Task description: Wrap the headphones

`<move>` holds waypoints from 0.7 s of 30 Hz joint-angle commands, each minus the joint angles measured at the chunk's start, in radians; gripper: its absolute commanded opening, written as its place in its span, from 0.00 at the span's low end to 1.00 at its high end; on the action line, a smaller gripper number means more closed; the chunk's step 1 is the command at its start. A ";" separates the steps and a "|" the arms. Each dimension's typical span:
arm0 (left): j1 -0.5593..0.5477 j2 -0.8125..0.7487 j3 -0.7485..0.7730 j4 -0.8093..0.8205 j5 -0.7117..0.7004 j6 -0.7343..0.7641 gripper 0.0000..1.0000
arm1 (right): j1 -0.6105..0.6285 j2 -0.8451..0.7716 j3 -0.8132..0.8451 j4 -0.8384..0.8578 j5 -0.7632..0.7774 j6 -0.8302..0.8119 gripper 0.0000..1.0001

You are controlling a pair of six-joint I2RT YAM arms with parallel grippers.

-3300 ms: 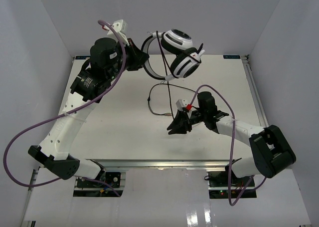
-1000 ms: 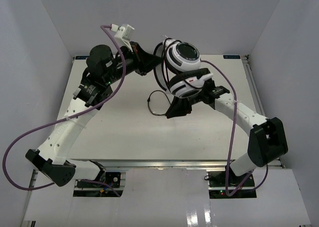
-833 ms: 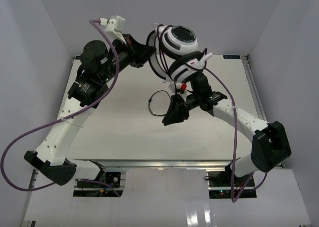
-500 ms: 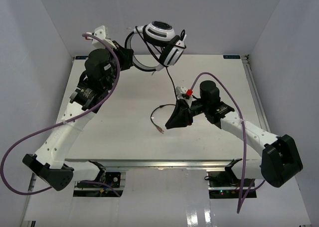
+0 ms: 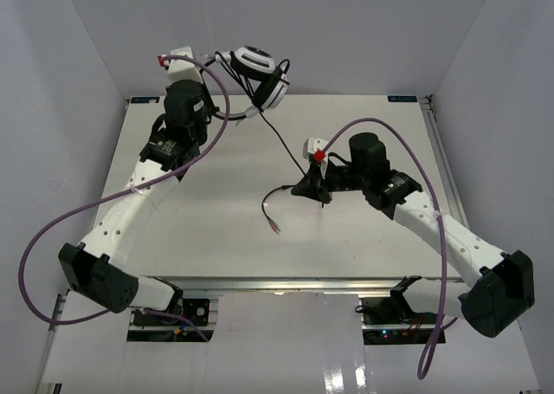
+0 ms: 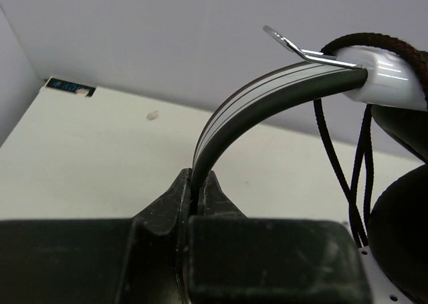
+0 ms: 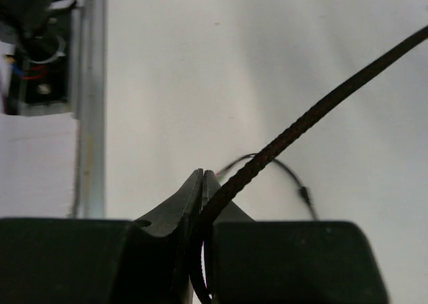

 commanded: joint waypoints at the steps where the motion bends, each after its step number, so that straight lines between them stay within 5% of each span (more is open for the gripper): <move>1: 0.030 0.099 -0.083 -0.001 0.028 0.133 0.00 | 0.067 -0.077 0.220 -0.257 0.425 -0.319 0.08; 6: -0.013 0.164 -0.125 -0.092 0.223 0.154 0.00 | 0.101 -0.044 0.326 -0.248 0.688 -0.510 0.08; 11: -0.075 0.144 -0.173 -0.162 0.536 0.195 0.00 | 0.103 0.055 0.363 -0.109 0.787 -0.564 0.08; 17: -0.111 0.018 -0.283 -0.168 0.933 0.238 0.00 | 0.032 0.150 0.332 -0.024 0.816 -0.517 0.08; 21: -0.111 -0.101 -0.325 -0.134 1.093 0.237 0.00 | -0.131 0.180 0.307 -0.019 0.590 -0.395 0.09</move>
